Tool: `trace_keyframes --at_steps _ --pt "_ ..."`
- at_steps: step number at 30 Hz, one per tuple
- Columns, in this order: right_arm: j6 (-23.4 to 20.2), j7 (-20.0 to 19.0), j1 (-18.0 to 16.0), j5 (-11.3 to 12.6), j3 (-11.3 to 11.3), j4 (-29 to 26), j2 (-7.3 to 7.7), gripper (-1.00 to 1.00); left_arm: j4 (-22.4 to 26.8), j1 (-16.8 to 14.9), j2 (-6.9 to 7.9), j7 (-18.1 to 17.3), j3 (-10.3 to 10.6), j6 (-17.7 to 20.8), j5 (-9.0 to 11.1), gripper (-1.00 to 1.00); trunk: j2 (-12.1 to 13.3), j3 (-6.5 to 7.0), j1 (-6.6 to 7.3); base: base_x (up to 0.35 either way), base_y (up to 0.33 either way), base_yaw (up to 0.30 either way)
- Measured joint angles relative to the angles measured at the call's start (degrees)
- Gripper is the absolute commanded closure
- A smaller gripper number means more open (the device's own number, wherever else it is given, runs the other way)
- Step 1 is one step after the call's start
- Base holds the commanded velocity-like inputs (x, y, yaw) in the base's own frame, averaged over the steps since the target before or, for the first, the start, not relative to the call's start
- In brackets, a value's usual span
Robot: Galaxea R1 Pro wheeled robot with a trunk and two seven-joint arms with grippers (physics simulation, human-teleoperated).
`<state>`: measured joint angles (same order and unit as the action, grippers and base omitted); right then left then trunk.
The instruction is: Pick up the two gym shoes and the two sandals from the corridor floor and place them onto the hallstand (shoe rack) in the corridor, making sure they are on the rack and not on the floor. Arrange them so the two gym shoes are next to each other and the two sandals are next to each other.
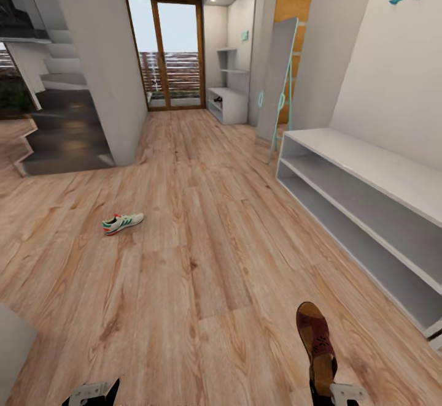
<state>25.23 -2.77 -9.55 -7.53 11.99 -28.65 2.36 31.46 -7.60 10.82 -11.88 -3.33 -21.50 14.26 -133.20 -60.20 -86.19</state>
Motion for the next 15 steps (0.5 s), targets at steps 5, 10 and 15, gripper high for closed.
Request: trace_keyframes --at_steps 5,10,15 --pt "-0.03 0.00 0.00 0.00 0.01 0.00 -0.09 1.00 0.00 0.00 0.00 -0.04 0.00 -0.02 -0.01 -1.00 0.00 0.00 0.00 0.000 0.000 0.280" --pt "-0.04 0.00 0.00 -0.05 0.01 0.00 -0.10 1.00 0.06 0.00 0.00 -0.05 0.00 -0.02 -0.01 -1.00 0.00 0.00 0.00 0.000 0.000 0.280" --pt "-0.04 0.00 0.00 -0.07 0.01 0.00 -0.10 1.00 0.08 0.00 -0.07 -0.34 0.00 -0.02 0.06 -1.00 0.00 0.00 0.01 0.076 0.000 0.280"
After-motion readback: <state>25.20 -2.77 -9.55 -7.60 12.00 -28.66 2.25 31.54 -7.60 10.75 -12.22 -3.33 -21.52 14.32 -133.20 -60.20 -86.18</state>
